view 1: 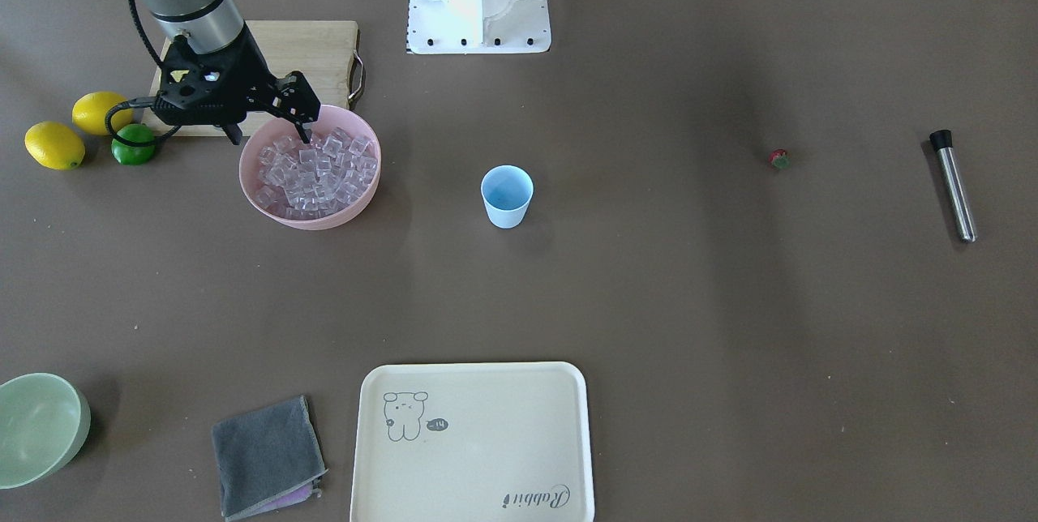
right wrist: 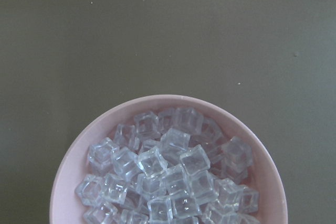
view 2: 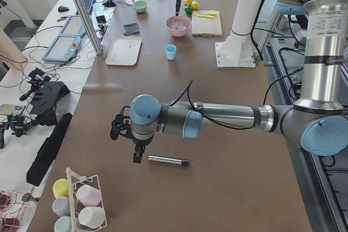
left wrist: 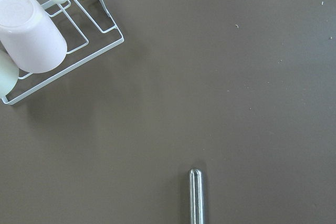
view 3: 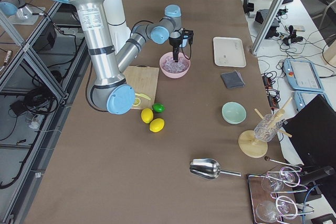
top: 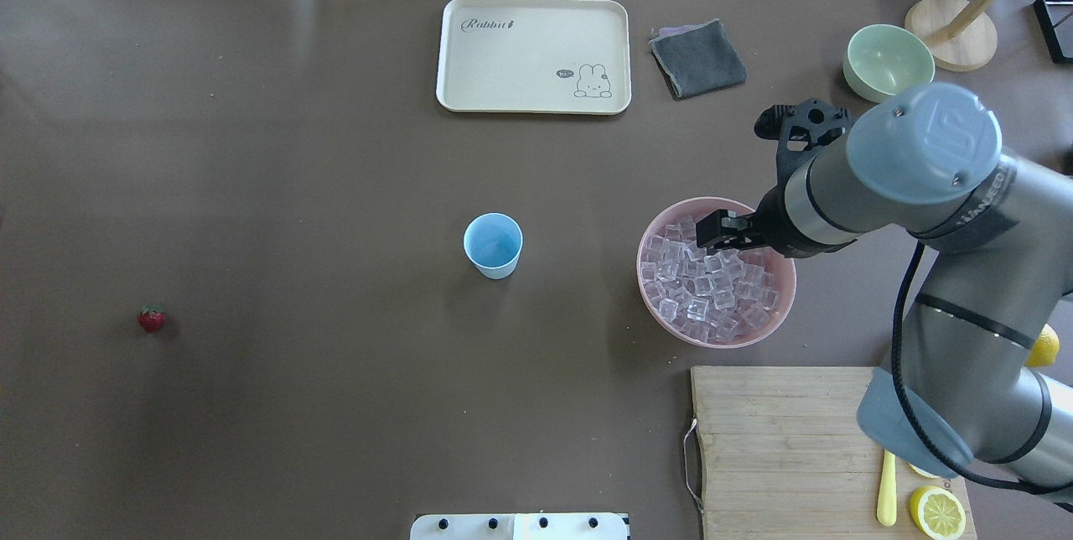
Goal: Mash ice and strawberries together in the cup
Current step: 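Lower the right gripper into the pink bowl and grasp ice cubes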
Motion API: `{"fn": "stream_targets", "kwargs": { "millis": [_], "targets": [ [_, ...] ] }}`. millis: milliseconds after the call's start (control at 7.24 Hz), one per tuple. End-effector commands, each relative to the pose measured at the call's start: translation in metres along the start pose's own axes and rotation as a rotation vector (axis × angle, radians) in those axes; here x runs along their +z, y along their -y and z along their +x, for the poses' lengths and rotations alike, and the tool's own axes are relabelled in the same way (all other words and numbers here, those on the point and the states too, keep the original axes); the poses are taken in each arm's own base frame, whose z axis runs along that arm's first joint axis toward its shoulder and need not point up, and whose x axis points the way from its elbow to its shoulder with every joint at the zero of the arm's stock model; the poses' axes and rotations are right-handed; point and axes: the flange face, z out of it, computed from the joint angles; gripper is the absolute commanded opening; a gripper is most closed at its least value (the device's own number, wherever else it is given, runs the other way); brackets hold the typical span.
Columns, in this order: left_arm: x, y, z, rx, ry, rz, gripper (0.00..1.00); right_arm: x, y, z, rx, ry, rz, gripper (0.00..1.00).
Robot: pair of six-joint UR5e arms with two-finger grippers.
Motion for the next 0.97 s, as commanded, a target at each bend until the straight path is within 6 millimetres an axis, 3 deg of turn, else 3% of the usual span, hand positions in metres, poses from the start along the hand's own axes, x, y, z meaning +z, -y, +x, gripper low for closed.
{"fn": "stream_targets", "kwargs": {
  "millis": [0, 138, 414, 552, 829],
  "targets": [
    [0.000, -0.002, -0.004, -0.008, 0.001, -0.001, 0.99, 0.023, -0.023, -0.012, -0.009, -0.042, 0.005, 0.95],
    [0.000, -0.002, -0.004, -0.008, 0.001, -0.001, 0.99, 0.037, -0.029, -0.022, 0.001, -0.051, -0.014, 0.94],
    [-0.003, -0.003, -0.006, -0.013, 0.003, 0.004, 0.99, 0.046, -0.051, -0.037, -0.006, -0.049, -0.045, 0.89],
    [-0.001, -0.004, -0.008, -0.016, 0.002, 0.001, 0.99, 0.056, -0.052, -0.044, -0.012, -0.064, -0.044, 0.89],
    [-0.001, -0.004, -0.009, -0.020, 0.003, 0.001, 0.99, 0.062, -0.046, -0.037, -0.016, -0.083, -0.041, 0.89]
  ]
}}
